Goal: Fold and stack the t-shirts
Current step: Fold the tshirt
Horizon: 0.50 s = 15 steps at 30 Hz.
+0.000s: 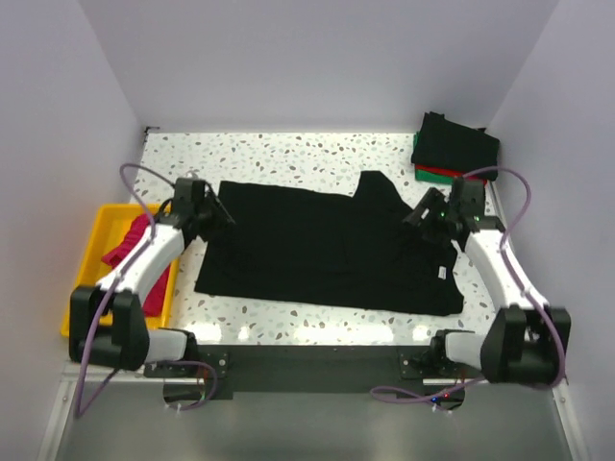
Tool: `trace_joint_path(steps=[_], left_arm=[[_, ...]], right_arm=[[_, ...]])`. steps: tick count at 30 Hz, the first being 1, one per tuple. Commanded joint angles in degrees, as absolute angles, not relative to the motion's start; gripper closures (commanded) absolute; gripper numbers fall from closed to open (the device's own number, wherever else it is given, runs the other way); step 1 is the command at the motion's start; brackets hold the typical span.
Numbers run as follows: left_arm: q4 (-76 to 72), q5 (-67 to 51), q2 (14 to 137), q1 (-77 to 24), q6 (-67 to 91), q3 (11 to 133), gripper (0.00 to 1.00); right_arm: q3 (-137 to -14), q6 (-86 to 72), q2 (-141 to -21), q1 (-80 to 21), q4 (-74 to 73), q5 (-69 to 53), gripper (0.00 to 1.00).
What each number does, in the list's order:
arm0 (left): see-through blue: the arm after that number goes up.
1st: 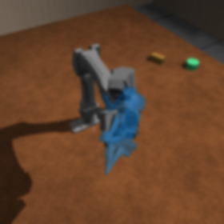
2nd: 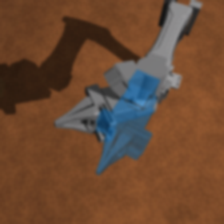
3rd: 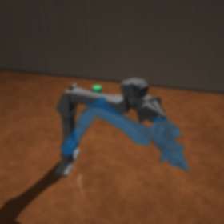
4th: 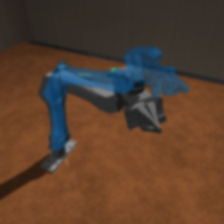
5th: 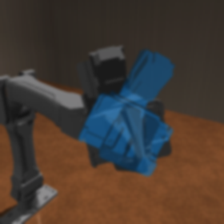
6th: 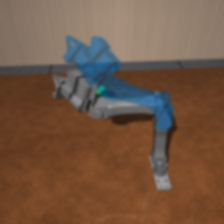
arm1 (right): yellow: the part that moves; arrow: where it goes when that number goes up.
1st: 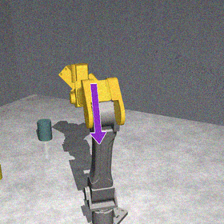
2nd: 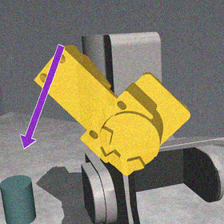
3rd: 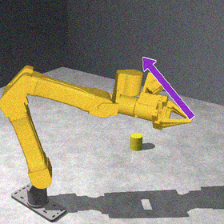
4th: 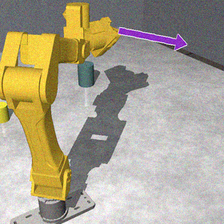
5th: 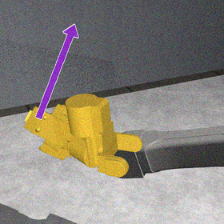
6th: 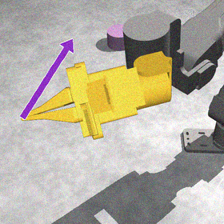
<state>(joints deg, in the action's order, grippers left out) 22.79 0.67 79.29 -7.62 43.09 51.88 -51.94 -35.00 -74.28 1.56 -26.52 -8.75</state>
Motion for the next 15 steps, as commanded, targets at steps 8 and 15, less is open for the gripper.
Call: trace_joint_path(steps=[8,15], left_arm=[[30.7,2.9,56.6,-7.5,52.1,31.7,0.36],[35.2,6.3,49.4,-7.9,56.5,26.9,0.36]], right_arm=[[-34.6,-46.7,-48.2,1.8,-51.9,-6.7,0.28],[-30.9,-50.3,-43.3,1.8,-59.0,-0.2,0.29]])
